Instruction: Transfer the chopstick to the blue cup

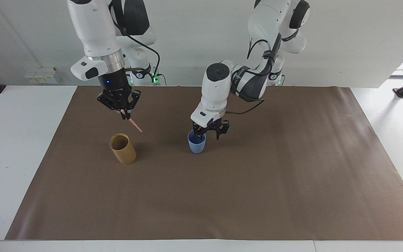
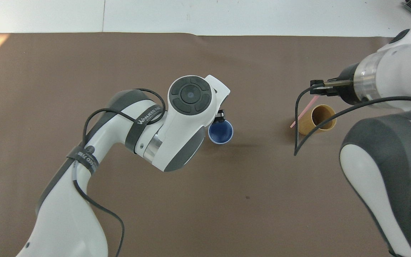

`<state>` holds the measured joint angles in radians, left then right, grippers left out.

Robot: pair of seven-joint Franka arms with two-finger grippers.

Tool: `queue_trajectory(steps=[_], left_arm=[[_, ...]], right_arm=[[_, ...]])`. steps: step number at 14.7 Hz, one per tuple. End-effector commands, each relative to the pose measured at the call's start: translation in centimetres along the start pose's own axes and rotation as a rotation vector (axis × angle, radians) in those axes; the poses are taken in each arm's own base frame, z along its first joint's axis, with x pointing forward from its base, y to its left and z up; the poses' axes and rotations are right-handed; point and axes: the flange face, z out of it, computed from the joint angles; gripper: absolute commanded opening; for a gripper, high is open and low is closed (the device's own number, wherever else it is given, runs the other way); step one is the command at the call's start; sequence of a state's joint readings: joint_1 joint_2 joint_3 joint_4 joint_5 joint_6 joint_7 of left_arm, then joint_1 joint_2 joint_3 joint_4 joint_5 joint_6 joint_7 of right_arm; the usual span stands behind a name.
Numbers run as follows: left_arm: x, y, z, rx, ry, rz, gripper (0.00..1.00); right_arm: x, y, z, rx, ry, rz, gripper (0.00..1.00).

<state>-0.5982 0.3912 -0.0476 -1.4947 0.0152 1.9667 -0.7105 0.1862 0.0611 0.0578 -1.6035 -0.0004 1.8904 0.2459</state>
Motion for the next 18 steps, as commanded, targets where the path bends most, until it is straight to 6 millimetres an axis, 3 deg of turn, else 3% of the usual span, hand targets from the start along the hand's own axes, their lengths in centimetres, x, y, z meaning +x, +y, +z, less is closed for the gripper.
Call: queue_trajectory(steps=[1, 4, 7, 11, 13, 16, 18], left_arm=[[0.7, -5.3, -5.1, 0.02, 0.003, -0.019, 1.0], [2.4, -12.8, -7.1, 0.03, -0.003, 0.015, 1.0], [3.7, -19.2, -6.9, 0.039, -0.032, 0.089, 1.0], [4.6, -27.0, -8.5, 0.053, -0.091, 0.226, 1.0], [4.3, -29.3, -10.5, 0.051, -0.091, 0.298, 1.0], [3.6, -32.8, -13.8, 0.05, -0.094, 0.332, 1.0], [3.1, -33.6, -16.0, 0.051, -0.074, 0.328, 1.0]], right_arm=[[-0.1, -3.5, 0.9, 0.013, 0.016, 0.027, 0.0], [-1.2, -9.5, 2.8, 0.039, 0.026, 0.06, 0.0], [-2.0, -14.4, 5.5, 0.037, 0.055, 0.0, 0.0], [-2.0, -15.3, 7.2, 0.037, 0.077, -0.012, 0.0], [-1.8, -15.4, 8.6, 0.04, 0.08, -0.018, 0.0], [-3.7, -16.8, 12.3, 0.047, 0.07, -0.052, 0.0], [-4.3, -16.6, 13.0, 0.034, 0.047, -0.057, 0.02]])
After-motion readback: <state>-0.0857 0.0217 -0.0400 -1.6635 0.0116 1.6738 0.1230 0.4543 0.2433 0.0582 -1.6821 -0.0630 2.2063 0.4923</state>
